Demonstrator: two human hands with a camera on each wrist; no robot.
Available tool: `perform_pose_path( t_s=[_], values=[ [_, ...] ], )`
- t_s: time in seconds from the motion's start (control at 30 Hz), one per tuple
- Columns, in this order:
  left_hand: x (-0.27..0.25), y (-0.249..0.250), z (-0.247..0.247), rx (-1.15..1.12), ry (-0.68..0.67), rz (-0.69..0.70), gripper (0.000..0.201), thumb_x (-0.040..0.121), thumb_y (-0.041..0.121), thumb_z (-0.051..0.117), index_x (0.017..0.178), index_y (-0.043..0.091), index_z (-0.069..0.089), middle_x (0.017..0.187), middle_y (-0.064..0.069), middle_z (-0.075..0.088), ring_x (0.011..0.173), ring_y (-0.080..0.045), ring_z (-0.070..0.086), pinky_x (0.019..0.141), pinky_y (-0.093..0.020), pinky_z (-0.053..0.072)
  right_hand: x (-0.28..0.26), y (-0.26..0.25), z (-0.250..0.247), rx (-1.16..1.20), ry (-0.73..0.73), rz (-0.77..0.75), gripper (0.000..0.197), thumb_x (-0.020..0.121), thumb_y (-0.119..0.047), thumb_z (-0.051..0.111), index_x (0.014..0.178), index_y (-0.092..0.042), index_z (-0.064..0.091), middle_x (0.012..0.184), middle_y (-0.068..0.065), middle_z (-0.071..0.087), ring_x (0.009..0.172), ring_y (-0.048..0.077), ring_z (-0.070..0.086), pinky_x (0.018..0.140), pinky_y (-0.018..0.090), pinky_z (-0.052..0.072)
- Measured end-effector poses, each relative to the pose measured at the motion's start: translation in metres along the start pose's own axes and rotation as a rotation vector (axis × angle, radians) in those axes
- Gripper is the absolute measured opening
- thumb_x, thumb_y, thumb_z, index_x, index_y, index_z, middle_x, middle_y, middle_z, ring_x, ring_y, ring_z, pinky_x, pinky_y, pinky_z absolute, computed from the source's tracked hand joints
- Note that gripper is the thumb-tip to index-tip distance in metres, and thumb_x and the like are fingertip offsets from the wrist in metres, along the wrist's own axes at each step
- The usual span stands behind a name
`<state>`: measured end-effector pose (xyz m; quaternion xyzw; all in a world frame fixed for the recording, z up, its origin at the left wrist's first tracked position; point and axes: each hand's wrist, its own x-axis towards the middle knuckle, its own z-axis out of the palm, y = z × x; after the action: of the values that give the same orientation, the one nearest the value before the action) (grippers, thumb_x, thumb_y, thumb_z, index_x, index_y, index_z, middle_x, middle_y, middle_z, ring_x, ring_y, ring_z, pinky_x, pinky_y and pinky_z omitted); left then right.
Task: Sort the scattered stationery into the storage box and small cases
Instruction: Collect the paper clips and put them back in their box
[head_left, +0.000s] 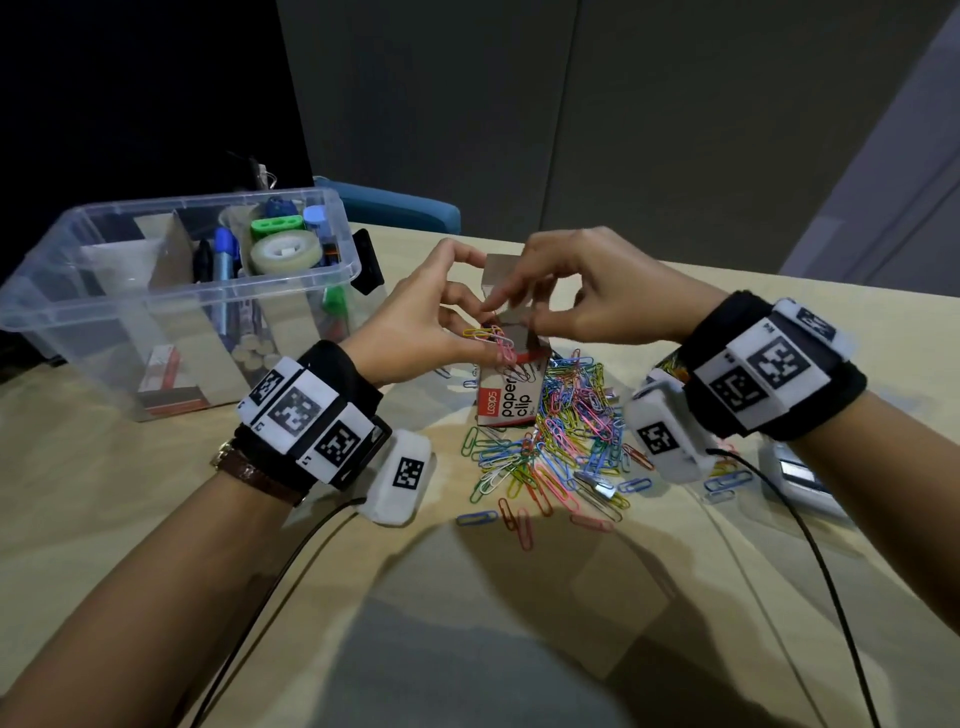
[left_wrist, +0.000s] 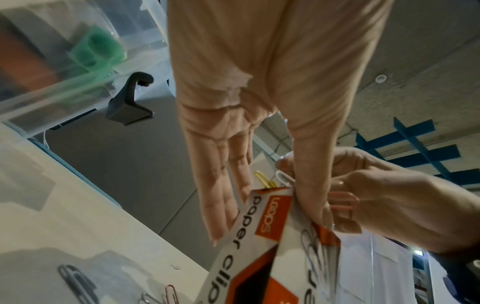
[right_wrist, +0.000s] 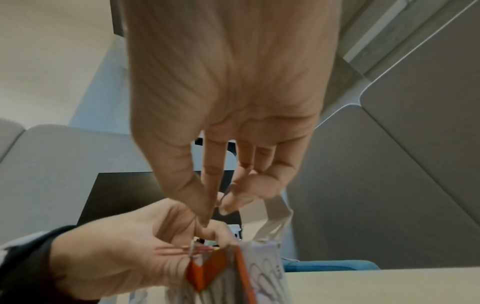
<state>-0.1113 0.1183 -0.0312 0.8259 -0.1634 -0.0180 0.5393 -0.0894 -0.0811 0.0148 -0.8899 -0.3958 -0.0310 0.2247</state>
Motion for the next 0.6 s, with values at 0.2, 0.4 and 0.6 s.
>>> perform_pose_path(
  t_s=[0.2,0.4,0.6],
  values=[
    [0.0,0.0,0.0,-0.028,0.003,-0.033,0.072,0.069,0.007,0.084,0.124,0.016,0.038,0.089,-0.007,0.067,0.073,-0.026,0.068,0.071,-0.052,0.059,-0.001,-0.005,0.005,-0.017,-0.076,-0.055,0.03,0.07,-0.028,0.083,0.099,-0.026,0.077,0.088,-0.008,0.069,0.08,0.007,0.066,0.059,0.005,0.04],
    [-0.001,0.001,-0.006,0.022,-0.084,-0.038,0.083,0.065,0.004,0.085,0.13,0.018,0.037,0.097,-0.01,0.065,0.082,-0.026,0.066,0.077,-0.055,0.056,-0.004,0.006,0.005,-0.087,0.017,0.059,0.01,0.079,-0.04,0.076,0.084,-0.031,0.078,0.076,-0.01,0.072,0.069,0.004,0.064,0.06,0.032,0.05],
    [0.001,0.0,-0.007,0.084,-0.016,-0.01,0.076,0.059,0.007,0.089,0.124,0.014,0.048,0.097,-0.006,0.071,0.081,-0.015,0.071,0.079,-0.036,0.059,-0.014,0.018,-0.012,-0.109,0.011,0.396,0.024,0.082,-0.041,0.074,0.074,-0.019,0.071,0.062,-0.008,0.067,0.055,0.004,0.062,0.053,0.016,0.046]
  ],
)
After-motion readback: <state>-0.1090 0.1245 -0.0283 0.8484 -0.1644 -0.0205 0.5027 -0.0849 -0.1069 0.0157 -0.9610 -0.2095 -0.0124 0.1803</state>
